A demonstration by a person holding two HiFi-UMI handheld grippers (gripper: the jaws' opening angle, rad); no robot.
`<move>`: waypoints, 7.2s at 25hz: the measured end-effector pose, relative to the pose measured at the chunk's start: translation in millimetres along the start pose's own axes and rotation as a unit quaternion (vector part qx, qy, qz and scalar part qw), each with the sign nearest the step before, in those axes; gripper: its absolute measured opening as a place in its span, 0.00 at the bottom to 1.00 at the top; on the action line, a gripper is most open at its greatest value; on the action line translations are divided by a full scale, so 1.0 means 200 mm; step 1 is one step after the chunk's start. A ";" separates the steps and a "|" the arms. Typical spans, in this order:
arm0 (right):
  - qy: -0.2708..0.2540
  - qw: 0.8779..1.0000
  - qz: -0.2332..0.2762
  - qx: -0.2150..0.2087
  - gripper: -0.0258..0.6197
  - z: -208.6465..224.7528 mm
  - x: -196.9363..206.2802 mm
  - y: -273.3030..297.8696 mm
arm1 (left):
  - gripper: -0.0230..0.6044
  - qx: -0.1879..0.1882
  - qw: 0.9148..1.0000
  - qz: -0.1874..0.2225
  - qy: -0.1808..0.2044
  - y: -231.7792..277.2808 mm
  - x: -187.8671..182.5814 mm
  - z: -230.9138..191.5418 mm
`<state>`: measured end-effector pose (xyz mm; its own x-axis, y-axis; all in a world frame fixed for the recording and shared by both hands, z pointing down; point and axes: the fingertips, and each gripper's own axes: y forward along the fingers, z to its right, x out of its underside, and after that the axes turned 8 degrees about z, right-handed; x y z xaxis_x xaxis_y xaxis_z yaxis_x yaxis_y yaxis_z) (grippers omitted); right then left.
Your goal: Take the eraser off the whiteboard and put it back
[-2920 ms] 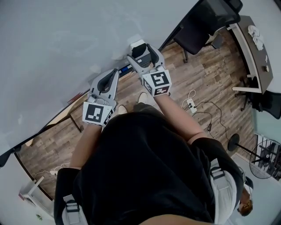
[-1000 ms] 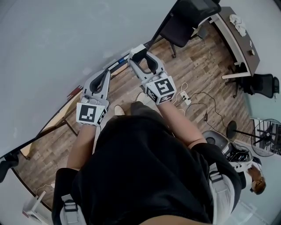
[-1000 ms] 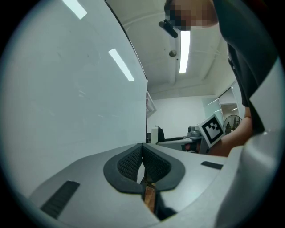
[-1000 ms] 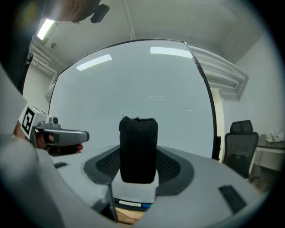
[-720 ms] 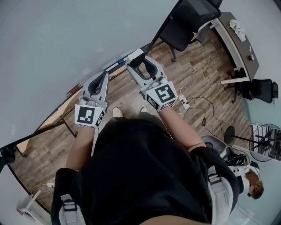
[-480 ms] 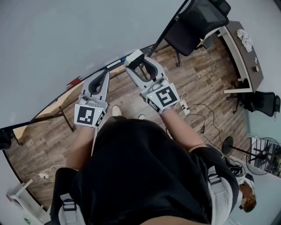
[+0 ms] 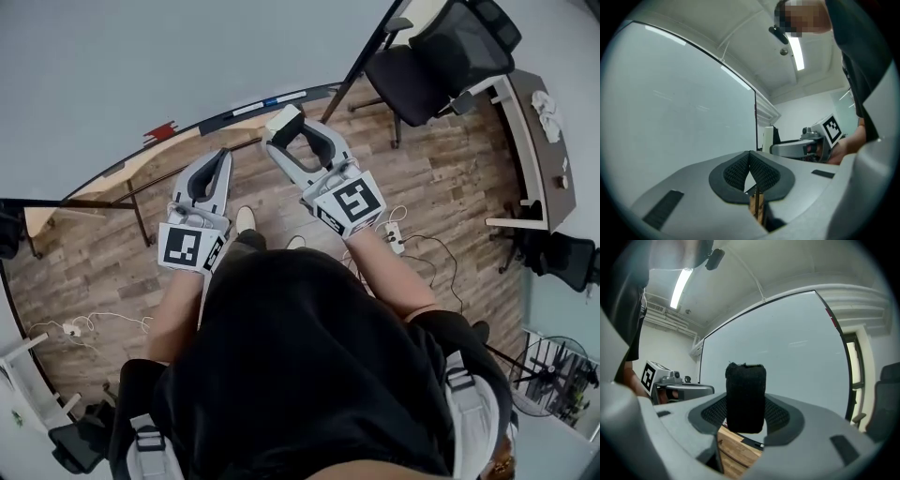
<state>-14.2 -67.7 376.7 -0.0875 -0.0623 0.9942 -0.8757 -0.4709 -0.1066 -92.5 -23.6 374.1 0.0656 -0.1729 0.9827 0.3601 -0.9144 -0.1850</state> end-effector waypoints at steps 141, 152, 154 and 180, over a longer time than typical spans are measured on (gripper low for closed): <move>0.006 0.983 -0.003 0.185 0.39 1.82 0.07 0.13 | 0.03 0.129 0.991 -0.007 -0.027 1.73 0.31 0.25; 0.007 0.979 -0.004 0.203 0.39 1.90 0.08 0.19 | 0.03 0.149 0.988 -0.012 -0.036 1.80 0.36 0.22; 0.010 0.979 -0.001 0.203 0.39 1.90 0.07 0.19 | 0.03 0.150 0.988 -0.012 -0.037 1.81 0.36 0.22; 0.016 0.989 0.017 0.149 0.48 1.66 -0.03 -0.04 | 0.03 0.082 0.997 -0.010 -0.008 1.52 0.27 0.29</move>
<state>150.4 -356.6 366.9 -0.1333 -0.0580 0.9894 -0.6931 -0.7081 -0.1349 74.7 -289.3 372.0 0.0717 -0.1490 0.9862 0.5094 -0.8447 -0.1646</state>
